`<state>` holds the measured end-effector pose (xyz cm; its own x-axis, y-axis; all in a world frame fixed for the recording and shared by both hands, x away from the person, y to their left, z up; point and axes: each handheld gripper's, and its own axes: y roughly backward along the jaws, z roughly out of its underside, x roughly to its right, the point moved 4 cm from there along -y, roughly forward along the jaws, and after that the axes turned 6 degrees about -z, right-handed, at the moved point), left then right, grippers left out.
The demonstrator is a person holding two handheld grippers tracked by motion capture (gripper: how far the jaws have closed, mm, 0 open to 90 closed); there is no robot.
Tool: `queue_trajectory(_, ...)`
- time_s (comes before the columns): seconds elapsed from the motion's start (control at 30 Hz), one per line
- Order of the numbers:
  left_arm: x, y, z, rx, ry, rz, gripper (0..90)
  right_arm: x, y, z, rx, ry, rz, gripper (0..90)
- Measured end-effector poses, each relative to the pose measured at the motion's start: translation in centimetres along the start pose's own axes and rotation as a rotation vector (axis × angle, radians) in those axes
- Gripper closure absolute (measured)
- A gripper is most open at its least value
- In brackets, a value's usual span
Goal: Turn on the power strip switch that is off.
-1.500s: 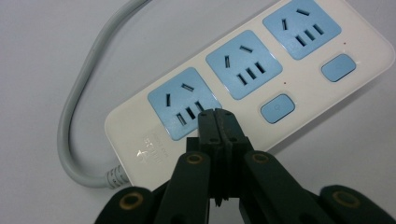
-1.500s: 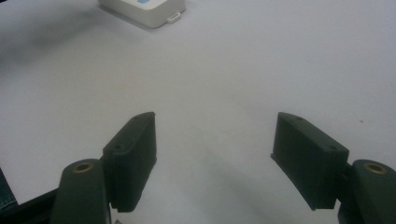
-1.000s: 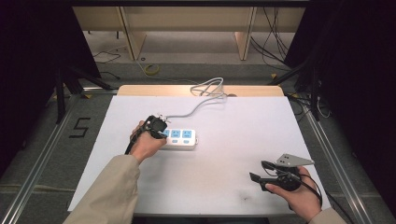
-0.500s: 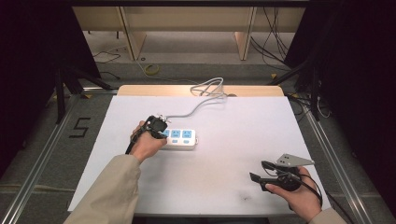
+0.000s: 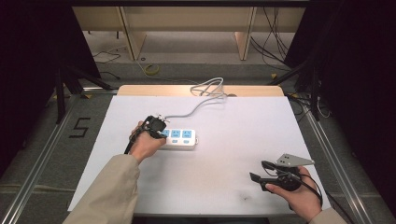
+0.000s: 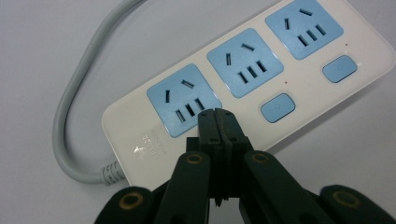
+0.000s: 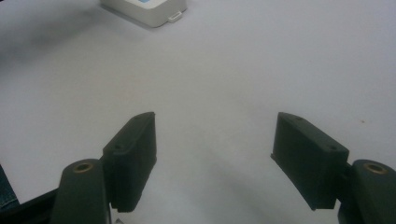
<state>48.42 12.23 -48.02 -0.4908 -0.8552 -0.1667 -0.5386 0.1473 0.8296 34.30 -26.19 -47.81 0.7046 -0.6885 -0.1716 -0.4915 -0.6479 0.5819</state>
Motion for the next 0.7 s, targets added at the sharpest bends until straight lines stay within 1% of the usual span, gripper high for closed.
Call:
queue_trajectory(0.1, 0.14, -0.01, -0.03, 0.003, -0.003, -0.008, 90.0, 0.01, -0.01, 0.01, -0.002, -0.001, -0.001, 30.8)
queue_trajectory(0.2, 0.21, -0.01, -0.04, 0.004, -0.021, -0.02, 90.0, 0.02, -0.01, -0.01, -0.001, 0.0, -0.001, 30.7)
queue_trajectory(0.27, 0.2, -0.02, -0.04, 0.007, -0.024, -0.019, 89.9, 0.01, 0.0, -0.01, 0.0, 0.0, -0.001, 30.8)
queue_trajectory(0.5, -0.1, 0.04, 0.02, 0.023, -0.015, -0.004, 89.8, 0.0, 0.04, -0.04, 0.002, 0.0, 0.001, 30.8)
queue_trajectory(0.6, -0.22, 0.06, 0.03, 0.027, -0.018, -0.008, 89.7, 0.02, 0.07, -0.05, 0.004, 0.001, 0.001, 30.8)
queue_trajectory(0.63, -0.3, 0.14, 0.0, 0.032, -0.019, -0.011, 89.7, 0.02, 0.08, -0.06, 0.004, 0.001, 0.001, 30.7)
queue_trajectory(0.7, -0.4, 0.41, -0.13, 0.055, -0.003, -0.005, 89.6, 0.02, 0.11, -0.06, 0.004, 0.0, 0.002, 30.8)
